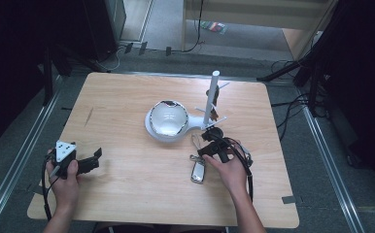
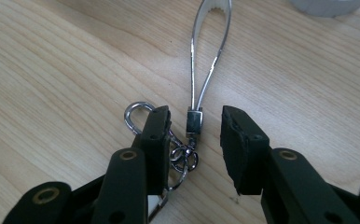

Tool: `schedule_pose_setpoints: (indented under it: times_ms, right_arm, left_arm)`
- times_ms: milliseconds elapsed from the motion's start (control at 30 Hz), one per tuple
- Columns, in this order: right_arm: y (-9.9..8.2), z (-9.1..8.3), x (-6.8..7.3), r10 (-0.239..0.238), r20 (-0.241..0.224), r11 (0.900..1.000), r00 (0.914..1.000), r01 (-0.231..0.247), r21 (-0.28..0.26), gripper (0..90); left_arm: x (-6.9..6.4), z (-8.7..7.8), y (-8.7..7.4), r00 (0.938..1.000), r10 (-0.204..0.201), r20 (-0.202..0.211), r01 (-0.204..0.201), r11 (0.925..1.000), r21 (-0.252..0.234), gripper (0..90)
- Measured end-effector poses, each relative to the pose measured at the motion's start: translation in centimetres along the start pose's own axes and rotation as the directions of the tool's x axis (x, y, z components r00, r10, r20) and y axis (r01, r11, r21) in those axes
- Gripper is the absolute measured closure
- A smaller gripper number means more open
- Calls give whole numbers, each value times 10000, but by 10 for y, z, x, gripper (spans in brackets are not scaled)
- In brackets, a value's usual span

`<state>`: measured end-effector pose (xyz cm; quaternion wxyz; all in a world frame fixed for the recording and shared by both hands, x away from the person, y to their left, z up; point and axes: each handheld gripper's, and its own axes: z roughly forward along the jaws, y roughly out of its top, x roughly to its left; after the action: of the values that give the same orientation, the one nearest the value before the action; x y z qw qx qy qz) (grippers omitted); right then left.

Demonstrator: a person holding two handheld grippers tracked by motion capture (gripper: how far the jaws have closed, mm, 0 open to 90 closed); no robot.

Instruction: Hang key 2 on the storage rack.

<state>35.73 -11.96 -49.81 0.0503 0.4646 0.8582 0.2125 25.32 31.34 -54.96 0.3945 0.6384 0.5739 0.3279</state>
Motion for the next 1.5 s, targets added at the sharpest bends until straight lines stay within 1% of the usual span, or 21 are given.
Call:
schedule_pose_setpoints:
  times_ms: [33,167,233,300,367,400,467,567,600,633,700,800,933,1100,1133,1200,1300,1400,1433,1467,1500]
  right_arm:
    - [0,2,1,-3,29,10000,10000,3,23,641]
    - [1,8,4,-48,444,9998,9990,39,190,673]
    - [1,9,5,-72,487,9997,9988,62,216,681]
    - [1,11,6,-190,586,9996,9981,176,231,713]
    - [-1,11,8,-110,672,9999,9977,106,70,779]
    - [-1,11,8,-110,672,9999,9977,106,70,779]
    - [-2,12,8,-133,753,9999,9971,131,33,820]
    - [-5,9,7,-136,739,9994,9972,158,-292,836]
    - [-6,5,8,-42,735,9980,9973,88,-629,838]
    - [-6,5,8,-42,735,9980,9973,88,-629,838]
    - [-7,1,7,89,610,9952,9981,-29,-977,843]
    - [-8,-4,7,227,591,9923,9980,-153,-1230,844]
    - [-10,-7,6,225,566,9889,9981,-139,-1481,844]
    - [-12,-14,7,380,574,9793,9976,-258,-2008,844]
    - [-12,-17,7,343,560,9757,9978,-213,-2180,845]
    - [-13,-18,8,390,609,9734,9974,-242,-2279,844]
    - [-15,-21,8,429,667,9640,9969,-238,-2647,845]
    - [-16,-24,10,489,702,9575,9963,-268,-2872,845]
    - [-16,-25,10,432,734,9549,9964,-196,-2962,845]
    - [-17,-26,11,468,754,9518,9961,-216,-3060,845]
    - [-17,-28,11,425,770,9455,9961,-152,-3254,845]
  left_arm:
    - [0,0,0,10000,-1,-5,1,10000,-3,35]
    - [0,0,0,10000,-32,-6,32,10000,-1,36]
    - [0,0,0,10000,-24,-5,24,10000,-6,36]
    - [0,0,0,10000,-17,-8,17,10000,-7,36]
    - [0,0,0,10000,-15,-7,15,10000,-5,38]
    - [0,0,0,10000,-27,-8,27,10000,-2,38]
    - [0,0,0,10000,-30,-6,30,10000,3,39]
    - [0,0,0,10000,-28,-5,28,10000,5,40]
    - [0,0,0,10000,-35,-5,35,10000,5,40]
    - [0,0,0,10000,-35,-5,35,10000,5,40]
    - [0,0,0,10000,-19,-6,19,10000,3,40]
    - [0,0,0,10000,-20,-4,20,10000,-2,40]
    - [0,0,0,10000,-20,-5,20,10000,8,41]
    - [0,0,0,10000,-21,-6,21,10000,2,41]
    - [0,0,0,10000,-19,2,19,10000,-3,42]
    - [0,0,0,10000,-22,-5,22,10000,-3,42]
    - [0,0,0,10000,-22,-2,22,10000,1,42]
    - [0,0,0,10000,-21,-3,21,10000,1,43]
    - [0,0,0,10000,-21,-4,21,10000,-1,43]
    - [0,0,0,10000,-18,-4,18,10000,-4,43]
    - [0,0,0,10000,-23,-3,23,10000,1,43]
